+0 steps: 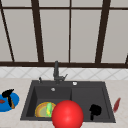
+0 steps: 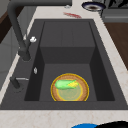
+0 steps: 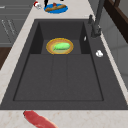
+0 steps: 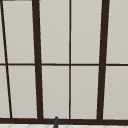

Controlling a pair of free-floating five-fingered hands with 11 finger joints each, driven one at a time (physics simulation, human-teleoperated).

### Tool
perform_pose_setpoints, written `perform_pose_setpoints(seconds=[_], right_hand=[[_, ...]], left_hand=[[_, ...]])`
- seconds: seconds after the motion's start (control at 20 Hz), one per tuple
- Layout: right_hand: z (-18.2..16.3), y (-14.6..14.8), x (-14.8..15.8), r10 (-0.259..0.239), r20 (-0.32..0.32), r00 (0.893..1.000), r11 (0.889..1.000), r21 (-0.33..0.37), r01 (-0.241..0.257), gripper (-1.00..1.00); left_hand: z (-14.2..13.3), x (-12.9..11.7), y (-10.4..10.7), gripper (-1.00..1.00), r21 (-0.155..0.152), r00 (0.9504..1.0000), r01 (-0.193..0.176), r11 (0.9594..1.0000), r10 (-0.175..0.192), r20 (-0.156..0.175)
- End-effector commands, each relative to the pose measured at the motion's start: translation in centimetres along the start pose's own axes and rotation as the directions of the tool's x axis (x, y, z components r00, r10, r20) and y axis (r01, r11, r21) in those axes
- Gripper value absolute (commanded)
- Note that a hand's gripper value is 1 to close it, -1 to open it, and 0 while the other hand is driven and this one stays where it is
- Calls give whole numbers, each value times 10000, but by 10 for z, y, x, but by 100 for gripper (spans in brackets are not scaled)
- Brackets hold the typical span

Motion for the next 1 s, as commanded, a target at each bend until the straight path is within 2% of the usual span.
perform_pose_setpoints(seconds=[0.0, 0.05, 0.1, 0.15, 0.2, 0.25, 0.55, 0.65, 0.75, 0.85, 0.95], right_hand=[[0, 0, 0, 0, 0, 10000, 10000, 0, 0, 0], [0, 0, 0, 0, 0, 10000, 10000, 0, 0, 0], [0, 0, 0, 0, 0, 10000, 10000, 0, 0, 0], [0, 0, 0, 0, 0, 10000, 10000, 0, 0, 0], [0, 0, 0, 0, 0, 10000, 10000, 0, 0, 0], [0, 0, 0, 0, 0, 10000, 10000, 0, 0, 0], [0, 0, 0, 0, 0, 10000, 10000, 0, 0, 0], [0, 0, 0, 0, 0, 10000, 10000, 0, 0, 0], [0, 0, 0, 0, 0, 10000, 10000, 0, 0, 0], [0, 0, 0, 0, 0, 10000, 10000, 0, 0, 0], [0, 0, 0, 0, 0, 10000, 10000, 0, 0, 0]], left_hand=[[4, -1, 2, -100, -78, 9998, -44, 10000, 45, 183], [9, -2, 2, -100, -198, 9993, 69, 9998, -62, 377], [16, 1, -4, -100, -158, 9974, 490, 9987, -481, 529], [26, 3, -8, -100, -63, 9952, 661, 9978, -655, 721], [16, -1, -7, -100, -393, 9926, 512, 9979, -465, 1118], [13, -3, -9, -100, -487, 9918, 336, 9982, -273, 1248], [19, -15, -24, -100, -682, 9911, 105, 9976, -13, 1333], [19, -24, -28, -100, -690, 9921, -39, 9976, 125, 1246], [22, -34, -42, -100, -770, 9919, -273, 9967, 366, 1220], [23, -39, -50, -100, -873, 9894, -574, 9945, 683, 1278], [22, -43, -40, -100, -529, 9803, -521, 9972, 612, 1880]])
